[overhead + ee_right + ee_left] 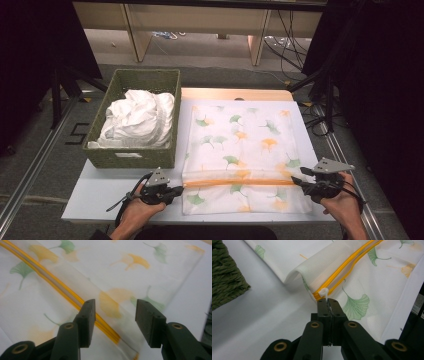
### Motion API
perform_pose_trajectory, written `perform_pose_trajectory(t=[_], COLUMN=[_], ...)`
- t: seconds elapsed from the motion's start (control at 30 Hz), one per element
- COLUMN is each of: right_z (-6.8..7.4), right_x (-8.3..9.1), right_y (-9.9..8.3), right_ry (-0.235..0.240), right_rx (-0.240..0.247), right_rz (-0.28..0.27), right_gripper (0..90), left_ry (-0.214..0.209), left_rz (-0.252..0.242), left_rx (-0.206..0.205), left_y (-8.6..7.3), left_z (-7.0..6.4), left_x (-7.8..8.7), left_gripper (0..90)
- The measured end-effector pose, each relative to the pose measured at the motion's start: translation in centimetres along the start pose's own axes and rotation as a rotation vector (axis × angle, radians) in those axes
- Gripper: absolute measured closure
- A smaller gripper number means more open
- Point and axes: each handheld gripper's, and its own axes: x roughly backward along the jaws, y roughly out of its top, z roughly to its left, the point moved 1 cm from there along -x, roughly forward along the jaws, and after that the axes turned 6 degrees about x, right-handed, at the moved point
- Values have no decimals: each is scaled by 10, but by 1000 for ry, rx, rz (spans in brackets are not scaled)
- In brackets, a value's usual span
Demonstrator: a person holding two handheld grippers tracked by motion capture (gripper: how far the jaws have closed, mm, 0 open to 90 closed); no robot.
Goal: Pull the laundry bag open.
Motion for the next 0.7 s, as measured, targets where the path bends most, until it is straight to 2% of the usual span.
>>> perform_pose_trajectory(t=[0.03,0.07,0.1,0.13,0.17,0.2,0.23,0.3,0.33,0.37,0.4,0.43,0.47,0.5,0.57,0.6,0.63,0.67,0.7], right_z=[4,9,13,15,19,20,22,26,28,29,28,29,30,30,33,35,35,37,39], right_x=[-4,-10,-13,-18,-25,-28,-35,-43,-45,-50,-52,-56,-58,-60,-66,-67,-71,-72,-76], right_y=[4,7,9,12,15,17,19,22,23,24,26,27,27,28,31,32,34,36,38], right_ry=[12,22,29,51,61,58,79,82,88,83,85,63,72,65,73,98,85,94,108], right_rx=[7,37,35,66,79,99,119,152,144,185,201,226,217,235,241,248,281,285,312], right_rz=[4,5,8,12,20,24,52,84,105,105,110,111,129,130,156,192,187,202,219], right_gripper=[496,496,496,494,488,486,485,468,460,457,448,439,439,433,409,408,401,394,394], left_ry=[3,-2,1,3,14,6,5,19,21,29,17,22,27,29,31,30,27,28,24], left_rz=[13,13,16,23,15,17,11,-13,-16,-9,-24,-33,-36,-26,-25,-35,-34,-34,-51], left_rx=[-7,-6,8,-10,-14,-13,-7,4,13,5,36,51,46,20,16,21,21,17,34], left_y=[0,1,1,2,2,2,2,3,4,4,4,4,4,4,4,4,4,5,4], left_z=[2,2,2,3,3,3,2,0,0,1,0,-1,-1,1,1,0,0,0,-2], left_x=[1,1,2,4,4,5,6,7,9,11,11,11,12,14,18,19,19,20,19], left_gripper=[870,852,838,818,780,745,723,663,613,555,531,495,462,449,434,422,415,412,405])
